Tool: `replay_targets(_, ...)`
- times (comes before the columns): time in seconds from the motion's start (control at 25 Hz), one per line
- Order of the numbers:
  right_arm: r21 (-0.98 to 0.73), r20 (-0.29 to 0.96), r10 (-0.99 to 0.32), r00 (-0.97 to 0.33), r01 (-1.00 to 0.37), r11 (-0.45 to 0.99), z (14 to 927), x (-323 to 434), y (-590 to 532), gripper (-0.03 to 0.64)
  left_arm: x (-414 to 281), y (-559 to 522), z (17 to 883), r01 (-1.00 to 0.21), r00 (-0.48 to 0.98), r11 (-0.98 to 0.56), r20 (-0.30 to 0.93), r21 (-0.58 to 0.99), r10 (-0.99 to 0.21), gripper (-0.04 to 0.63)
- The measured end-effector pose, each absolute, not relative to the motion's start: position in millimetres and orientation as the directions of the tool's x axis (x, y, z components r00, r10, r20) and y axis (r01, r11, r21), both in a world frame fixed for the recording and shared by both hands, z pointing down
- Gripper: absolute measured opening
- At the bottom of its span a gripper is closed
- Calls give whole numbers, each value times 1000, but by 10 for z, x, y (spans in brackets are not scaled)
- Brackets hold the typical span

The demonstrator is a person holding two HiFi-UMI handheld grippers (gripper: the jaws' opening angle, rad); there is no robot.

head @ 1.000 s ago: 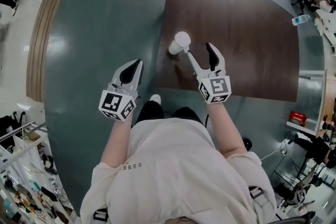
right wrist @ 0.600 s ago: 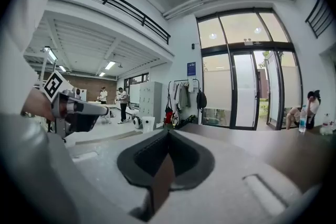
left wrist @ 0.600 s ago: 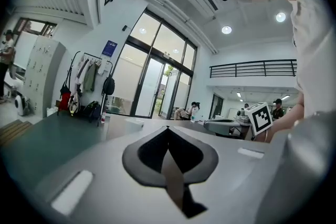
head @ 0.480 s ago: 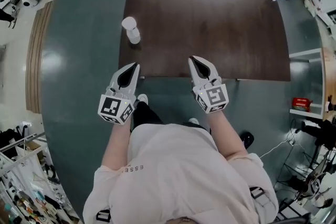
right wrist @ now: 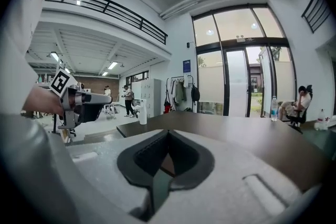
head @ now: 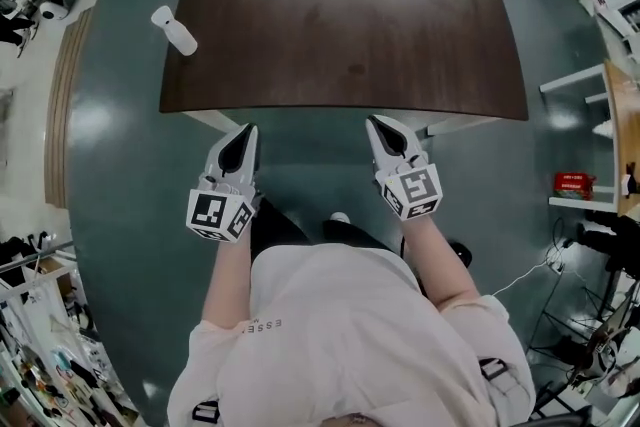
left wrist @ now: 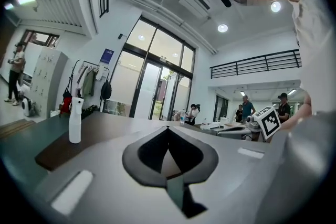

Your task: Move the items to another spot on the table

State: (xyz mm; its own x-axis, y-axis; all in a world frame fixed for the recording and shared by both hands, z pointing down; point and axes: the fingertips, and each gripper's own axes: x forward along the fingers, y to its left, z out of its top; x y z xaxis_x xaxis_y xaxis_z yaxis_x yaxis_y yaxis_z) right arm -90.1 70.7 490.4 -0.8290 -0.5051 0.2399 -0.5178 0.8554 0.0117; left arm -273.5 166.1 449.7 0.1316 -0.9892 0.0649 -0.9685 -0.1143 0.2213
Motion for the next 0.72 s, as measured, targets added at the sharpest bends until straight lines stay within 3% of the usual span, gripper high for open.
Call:
replay_targets(0.32,2,243,-533,-811,-549,836,4771,88,969,-12,-1589,1784,4418,-953,209,-186,76,240,-975,15)
replay_targets(0.72,24,202,-548,-811,-556,831,4678,489,1174,-12,-951,1877,4351,-940,277,-257,62,223,-959,15)
